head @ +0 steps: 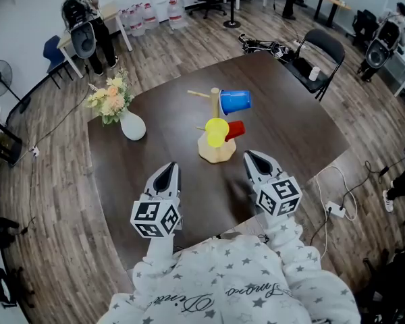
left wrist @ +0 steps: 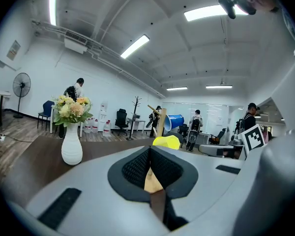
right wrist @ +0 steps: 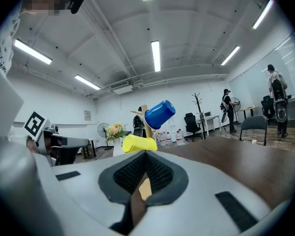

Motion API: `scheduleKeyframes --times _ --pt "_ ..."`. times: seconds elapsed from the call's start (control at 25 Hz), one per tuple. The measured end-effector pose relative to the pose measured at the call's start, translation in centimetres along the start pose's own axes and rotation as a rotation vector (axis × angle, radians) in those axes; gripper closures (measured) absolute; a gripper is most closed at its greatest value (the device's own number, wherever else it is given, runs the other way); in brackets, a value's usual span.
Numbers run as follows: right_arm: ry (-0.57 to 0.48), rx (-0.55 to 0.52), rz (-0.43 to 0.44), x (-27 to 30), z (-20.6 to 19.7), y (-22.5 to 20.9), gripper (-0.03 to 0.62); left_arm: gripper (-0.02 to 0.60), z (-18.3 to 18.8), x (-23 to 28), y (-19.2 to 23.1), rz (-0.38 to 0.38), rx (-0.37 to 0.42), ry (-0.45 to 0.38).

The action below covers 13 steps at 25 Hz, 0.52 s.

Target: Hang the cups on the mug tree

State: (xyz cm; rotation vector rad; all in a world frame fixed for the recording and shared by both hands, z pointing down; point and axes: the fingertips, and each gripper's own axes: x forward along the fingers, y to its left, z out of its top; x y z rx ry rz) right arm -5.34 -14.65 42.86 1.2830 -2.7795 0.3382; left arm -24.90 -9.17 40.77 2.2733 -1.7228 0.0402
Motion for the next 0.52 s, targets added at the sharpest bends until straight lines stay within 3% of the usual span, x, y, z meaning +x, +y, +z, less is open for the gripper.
scheduleKeyframes --times 0.52 --pt "-0.009 -0.003 -0.014 -0.45 0.11 -0.94 0.576 0.557 -0.05 0.19 0.19 0.022 -0.001 0.003"
